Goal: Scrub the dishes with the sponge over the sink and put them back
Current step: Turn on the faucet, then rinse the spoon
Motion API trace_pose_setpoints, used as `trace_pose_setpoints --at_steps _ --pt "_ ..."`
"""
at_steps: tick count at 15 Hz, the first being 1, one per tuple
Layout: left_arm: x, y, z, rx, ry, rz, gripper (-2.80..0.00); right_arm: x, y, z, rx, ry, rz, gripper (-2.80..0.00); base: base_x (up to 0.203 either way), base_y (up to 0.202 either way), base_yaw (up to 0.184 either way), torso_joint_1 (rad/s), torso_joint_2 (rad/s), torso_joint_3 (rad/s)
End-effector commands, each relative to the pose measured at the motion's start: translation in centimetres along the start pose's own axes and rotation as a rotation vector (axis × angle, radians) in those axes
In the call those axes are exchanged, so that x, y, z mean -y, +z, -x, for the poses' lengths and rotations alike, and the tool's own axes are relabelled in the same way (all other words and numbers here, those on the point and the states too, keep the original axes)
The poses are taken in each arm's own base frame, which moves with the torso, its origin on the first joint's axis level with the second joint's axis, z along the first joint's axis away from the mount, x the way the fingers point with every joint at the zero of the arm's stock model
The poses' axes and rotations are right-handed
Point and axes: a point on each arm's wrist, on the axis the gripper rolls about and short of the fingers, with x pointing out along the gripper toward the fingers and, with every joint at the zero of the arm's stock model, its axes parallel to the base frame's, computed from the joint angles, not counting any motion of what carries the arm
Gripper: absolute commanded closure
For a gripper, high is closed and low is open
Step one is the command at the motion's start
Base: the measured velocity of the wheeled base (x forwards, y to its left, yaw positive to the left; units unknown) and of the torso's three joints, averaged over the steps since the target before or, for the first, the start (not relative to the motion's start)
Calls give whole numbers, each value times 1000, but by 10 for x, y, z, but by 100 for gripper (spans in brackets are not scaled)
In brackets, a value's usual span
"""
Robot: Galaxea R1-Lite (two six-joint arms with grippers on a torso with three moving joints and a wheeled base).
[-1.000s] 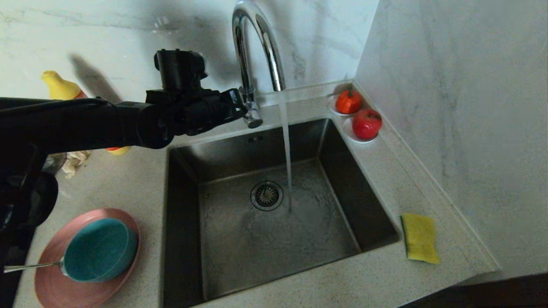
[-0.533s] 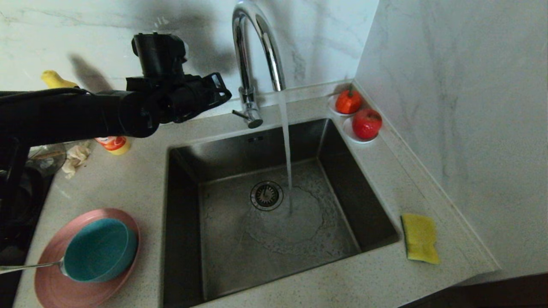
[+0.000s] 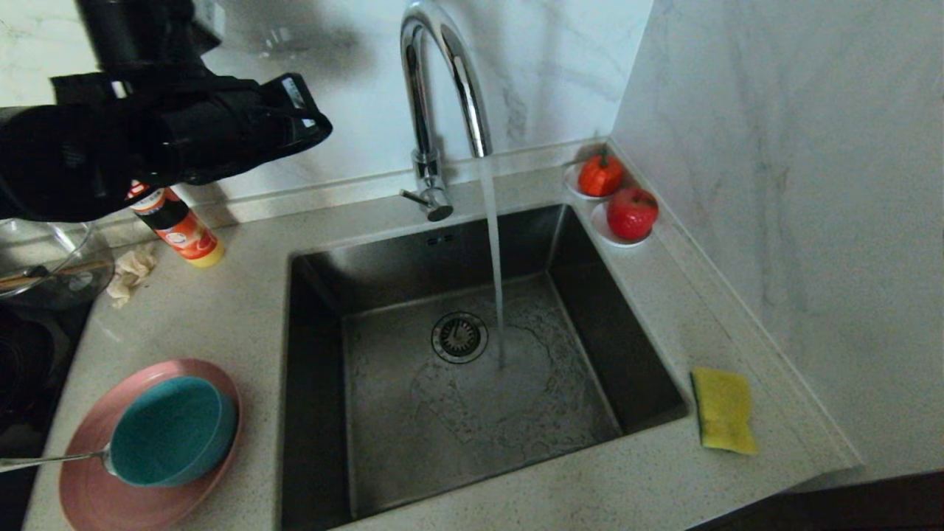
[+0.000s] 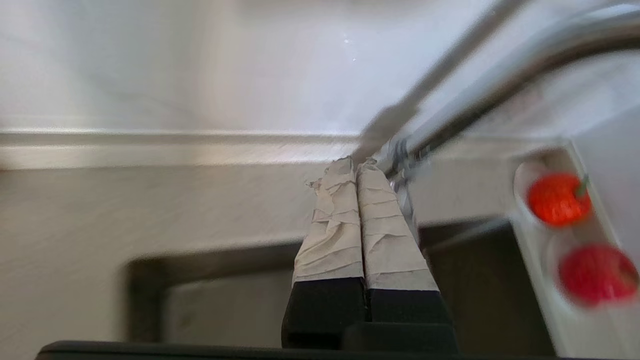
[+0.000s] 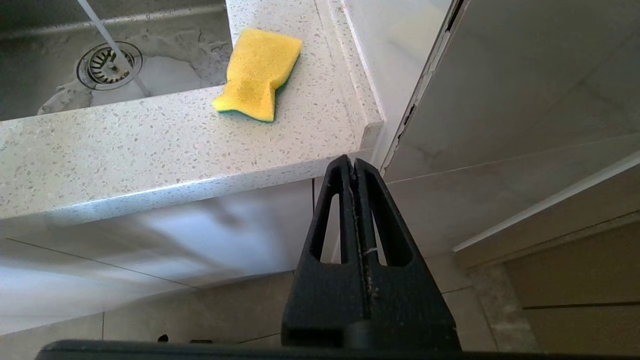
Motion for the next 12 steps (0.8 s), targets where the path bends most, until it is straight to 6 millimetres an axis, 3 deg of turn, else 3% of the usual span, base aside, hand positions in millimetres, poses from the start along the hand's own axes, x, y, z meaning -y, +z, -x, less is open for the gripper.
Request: trace_pose_setpoints --at_steps 1,6,8,12 --pt "-3 35 83 89 -4 -13 0 0 0 0 0 0 0 0 0 0 0 0 0 0" --pt "-26 38 220 163 51 -71 0 0 0 0 0 0 0 0 0 0 0 0 0 0" --pt "-41 20 273 167 87 -118 0 0 0 0 0 0 0 0 0 0 0 0 0 0" --pt "-71 -35 344 180 203 -196 0 0 0 0 0 0 0 0 0 0 0 0 0 0"
